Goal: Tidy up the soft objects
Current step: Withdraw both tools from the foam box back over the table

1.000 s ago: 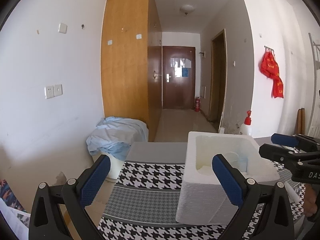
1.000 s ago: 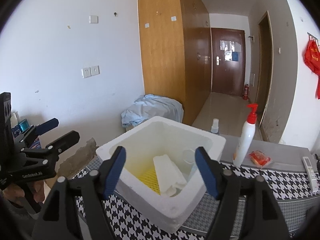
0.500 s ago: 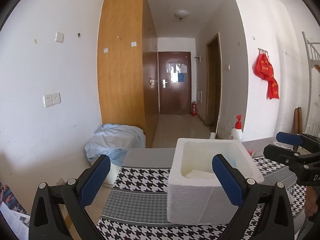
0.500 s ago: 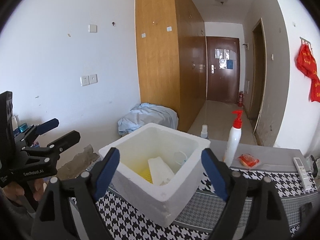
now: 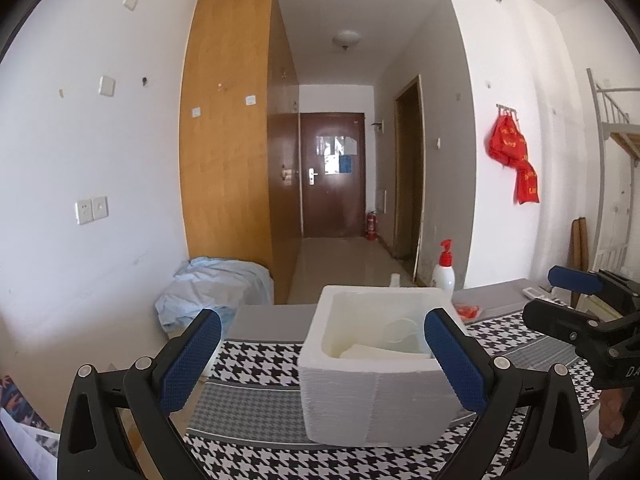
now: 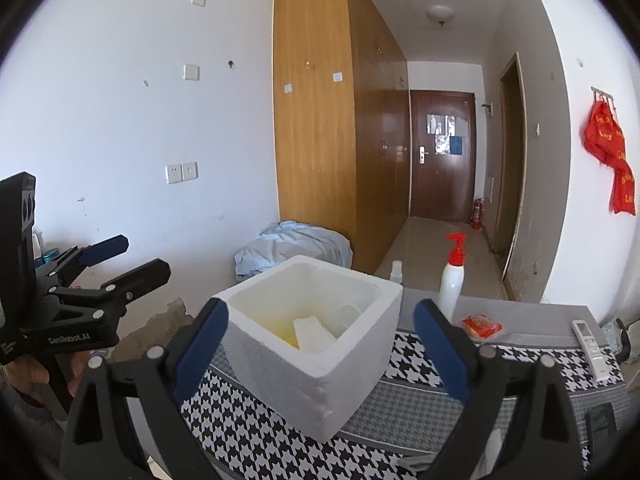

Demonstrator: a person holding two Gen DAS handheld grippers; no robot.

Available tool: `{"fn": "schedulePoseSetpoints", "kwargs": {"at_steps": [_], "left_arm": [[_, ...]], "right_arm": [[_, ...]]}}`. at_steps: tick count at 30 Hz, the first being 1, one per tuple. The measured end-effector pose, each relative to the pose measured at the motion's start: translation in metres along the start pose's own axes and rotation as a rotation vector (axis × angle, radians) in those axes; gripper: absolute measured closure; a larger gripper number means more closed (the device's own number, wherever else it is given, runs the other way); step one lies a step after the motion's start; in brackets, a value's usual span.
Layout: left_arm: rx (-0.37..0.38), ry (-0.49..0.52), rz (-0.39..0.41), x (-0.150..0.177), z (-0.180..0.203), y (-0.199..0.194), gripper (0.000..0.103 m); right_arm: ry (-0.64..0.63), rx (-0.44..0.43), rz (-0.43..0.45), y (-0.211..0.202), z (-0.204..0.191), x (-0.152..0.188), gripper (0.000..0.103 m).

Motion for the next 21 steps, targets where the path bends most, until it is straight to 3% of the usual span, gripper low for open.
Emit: {"fn": "schedulePoseSetpoints", "kwargs": {"at_steps": [21], "left_arm": [[0.065, 0.022, 0.010, 0.002, 0.031, -0.016, 0.001]], "right_arm": [[-0.026, 0.078, 0.036, -0.038, 0.015, 0.010, 0.007]]}}
Point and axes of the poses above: each gripper's, at about its wrist camera, not at the fingertips, and y roughly the way its jaws point, z to its right, x to its underside, the point moved 9 cm from there along y, roughly the way its jaws point, and after that the axes turned 1 degree about z, right-handed, at the moved point
